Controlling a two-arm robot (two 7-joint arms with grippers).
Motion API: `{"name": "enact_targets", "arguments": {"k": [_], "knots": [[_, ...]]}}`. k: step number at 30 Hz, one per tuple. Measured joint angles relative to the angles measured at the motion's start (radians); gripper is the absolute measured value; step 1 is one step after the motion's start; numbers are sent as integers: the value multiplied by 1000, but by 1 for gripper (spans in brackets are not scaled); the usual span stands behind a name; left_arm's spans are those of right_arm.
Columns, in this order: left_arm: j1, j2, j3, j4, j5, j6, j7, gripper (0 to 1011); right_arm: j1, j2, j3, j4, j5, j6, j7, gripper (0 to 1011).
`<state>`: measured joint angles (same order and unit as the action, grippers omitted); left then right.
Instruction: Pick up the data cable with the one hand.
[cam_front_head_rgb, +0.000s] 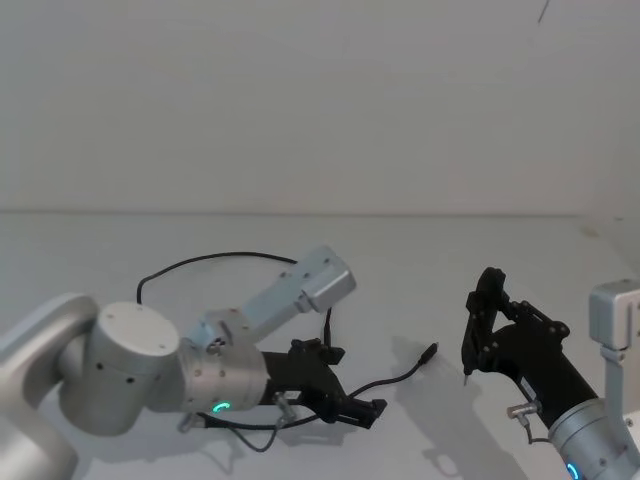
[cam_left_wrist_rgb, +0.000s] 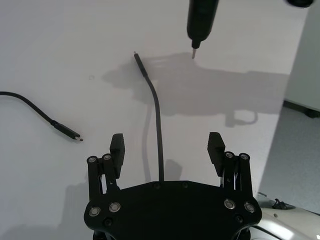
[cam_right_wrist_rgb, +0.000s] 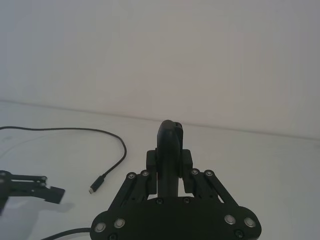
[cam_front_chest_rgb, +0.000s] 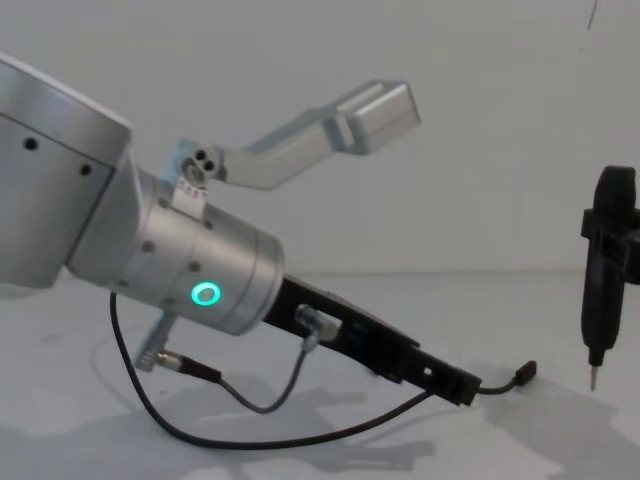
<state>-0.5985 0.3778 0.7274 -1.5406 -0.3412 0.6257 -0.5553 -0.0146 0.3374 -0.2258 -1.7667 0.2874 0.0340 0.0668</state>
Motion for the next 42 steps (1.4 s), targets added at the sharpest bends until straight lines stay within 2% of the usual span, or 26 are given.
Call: {"name": "enact_targets", "arguments": {"k": [7, 13, 15, 20, 27, 28, 31, 36, 42], "knots": [[-28, -48, 29, 67, 24, 15, 20, 1001, 0, 0, 0, 0, 0, 0, 0, 279], [-41, -73, 41, 101, 37, 15, 27, 1001, 0, 0, 0, 0, 0, 0, 0, 279], [-45, -81, 44, 113, 41, 15, 29, 967, 0, 0, 0, 0, 0, 0, 0, 279], [-52, -95, 51, 131, 48, 15, 33, 871, 0, 0, 0, 0, 0, 0, 0, 279], [-57, -105, 56, 145, 53, 14, 35, 671, 0, 0, 0, 0, 0, 0, 0, 279], [-58, -107, 57, 148, 54, 14, 36, 612, 0, 0, 0, 0, 0, 0, 0, 279], [-60, -110, 58, 152, 55, 13, 36, 540, 0, 0, 0, 0, 0, 0, 0, 279], [-62, -113, 60, 156, 57, 13, 37, 347, 0, 0, 0, 0, 0, 0, 0, 279], [-63, -116, 61, 160, 58, 12, 38, 196, 0, 0, 0, 0, 0, 0, 0, 279]]}}
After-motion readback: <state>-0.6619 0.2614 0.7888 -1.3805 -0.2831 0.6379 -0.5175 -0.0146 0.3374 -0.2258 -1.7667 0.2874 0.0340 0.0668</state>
